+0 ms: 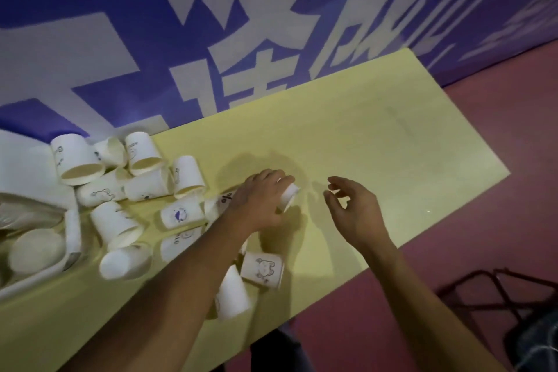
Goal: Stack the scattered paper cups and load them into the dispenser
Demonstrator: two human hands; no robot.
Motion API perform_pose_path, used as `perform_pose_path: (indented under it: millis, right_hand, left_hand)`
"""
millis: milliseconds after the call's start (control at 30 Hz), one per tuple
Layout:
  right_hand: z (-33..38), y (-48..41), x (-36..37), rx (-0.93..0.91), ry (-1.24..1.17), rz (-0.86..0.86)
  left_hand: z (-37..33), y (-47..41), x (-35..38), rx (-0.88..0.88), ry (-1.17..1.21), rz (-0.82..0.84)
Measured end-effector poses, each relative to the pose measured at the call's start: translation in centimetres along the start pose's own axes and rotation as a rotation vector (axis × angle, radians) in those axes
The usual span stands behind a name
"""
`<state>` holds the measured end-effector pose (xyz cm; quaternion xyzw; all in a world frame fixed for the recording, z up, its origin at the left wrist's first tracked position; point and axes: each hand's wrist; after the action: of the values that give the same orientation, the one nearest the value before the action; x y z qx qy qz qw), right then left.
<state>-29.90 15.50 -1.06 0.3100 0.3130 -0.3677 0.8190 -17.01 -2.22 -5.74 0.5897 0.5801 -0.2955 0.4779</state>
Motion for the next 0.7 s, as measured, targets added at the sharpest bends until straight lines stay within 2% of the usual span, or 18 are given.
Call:
perform_pose_path:
  millis: [167, 300, 400, 567, 700]
  right_hand:
    - [-2.4, -2.8, -1.4, -0.008, 0.035, 0.081]
    - [-2.4, -4.9, -1.1, -0.050, 0.063, 0.155]
    - [-1.2, -6.7, -0.4, -0.088, 0.078, 0.176]
    - [3.9, -8.9, 2.2, -0.160, 0.019, 0.197]
    - [9.3, -9.4, 6.3, -0.259, 0.027, 0.237]
  left_hand:
    - [0.0, -2.5, 1.9, 0.049, -0.208, 0.113]
    - [0.2, -3.2, 2.4, 0.053, -0.154, 0.059]
    - [0.5, -2.6, 2.1, -0.010, 0.045, -0.120]
    - [-0.3, 2.0, -1.1, -0.391, 0.529, -0.593]
    - [1.0, 9.0, -2.3, -0.591, 0.682, -0.795]
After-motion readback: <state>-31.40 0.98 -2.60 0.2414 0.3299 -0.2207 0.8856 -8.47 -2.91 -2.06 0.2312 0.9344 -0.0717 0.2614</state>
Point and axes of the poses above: each hand's wrist, its own y-axis away from the middle knuckle, its own x-axis out of the palm, z = x × y, and after that the axes turned 8 degrees about x, right-handed
